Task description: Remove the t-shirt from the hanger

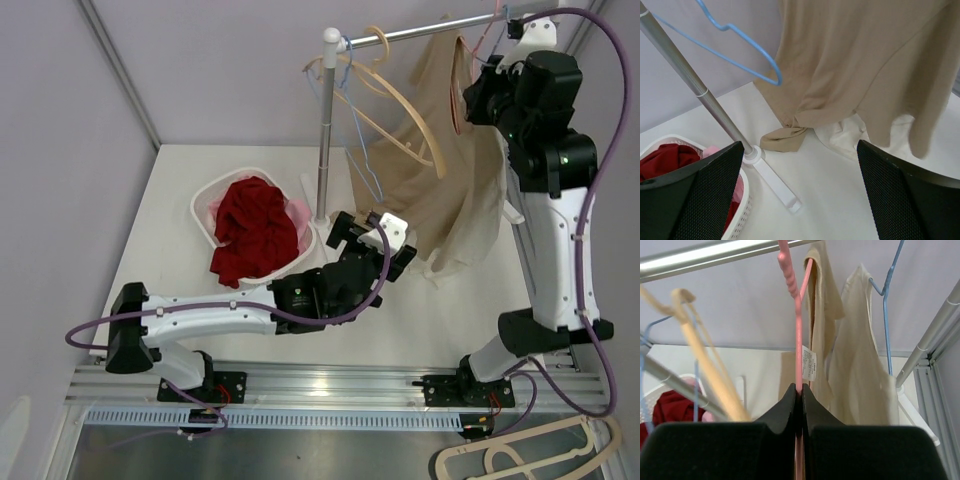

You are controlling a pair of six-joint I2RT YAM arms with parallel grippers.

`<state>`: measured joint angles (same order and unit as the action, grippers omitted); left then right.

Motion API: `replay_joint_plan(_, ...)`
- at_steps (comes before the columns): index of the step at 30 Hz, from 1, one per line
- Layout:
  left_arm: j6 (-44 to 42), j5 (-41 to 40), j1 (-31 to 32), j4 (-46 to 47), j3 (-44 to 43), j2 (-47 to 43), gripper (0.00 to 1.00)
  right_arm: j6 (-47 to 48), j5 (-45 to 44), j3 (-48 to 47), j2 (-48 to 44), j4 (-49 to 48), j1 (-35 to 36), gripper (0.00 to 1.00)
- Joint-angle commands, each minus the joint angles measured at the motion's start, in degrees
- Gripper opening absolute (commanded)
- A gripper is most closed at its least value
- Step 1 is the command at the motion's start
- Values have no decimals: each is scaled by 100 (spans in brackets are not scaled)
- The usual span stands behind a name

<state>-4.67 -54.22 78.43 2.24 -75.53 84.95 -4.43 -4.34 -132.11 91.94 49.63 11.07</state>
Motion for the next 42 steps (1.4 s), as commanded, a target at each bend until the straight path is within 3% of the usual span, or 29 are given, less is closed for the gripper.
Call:
replay_joint_plan(1, -359, -282, 181, 724, 152, -382, 100, -23, -357, 333, -623, -173, 211, 0)
replay_joint_plan(7, -1324, -370, 707, 1794, 650, -566, 99, -610, -1077, 1117, -1387, 21, 1027, 0)
replay_joint_plan(8, -1970, -344, 839, 2206, 819, -645, 100, -725, -1208, 1361, -1485, 38, 1159, 0)
replay_joint_plan(9, -2307, -292, 1084, 3246, 994, -724, 99, -831, -1340, 1468, -1599, 64, 1369, 0)
replay_joint_plan(11, -2687, 24, 1401, 3843, 1575, -1022, 99, -1191, -1718, 1662, -1784, 135, 1503, 0)
replay_joint_plan(18, -2197, 1088, 1833, 4109, 2577, -1639, 99, -2376, -2913, 2180, -2496, 548, 1898, 0)
replay_joint_plan(25, -2354, 1238, 2088, 4846, 2605, -816, 99, -2870, -3267, 2620, -2717, 539, 1978, 0)
replay_joint_plan(31, -3372, 1484, 2071, 6981, 2851, -6, 99, -2836, -3117, 2410, -2524, 565, 2004, 0)
replay_joint_plan(42, -2750, 1599, 1482, 6131, 1893, 891, 99, -2845, -2915, 2278, -2523, 619, 2013, 0)
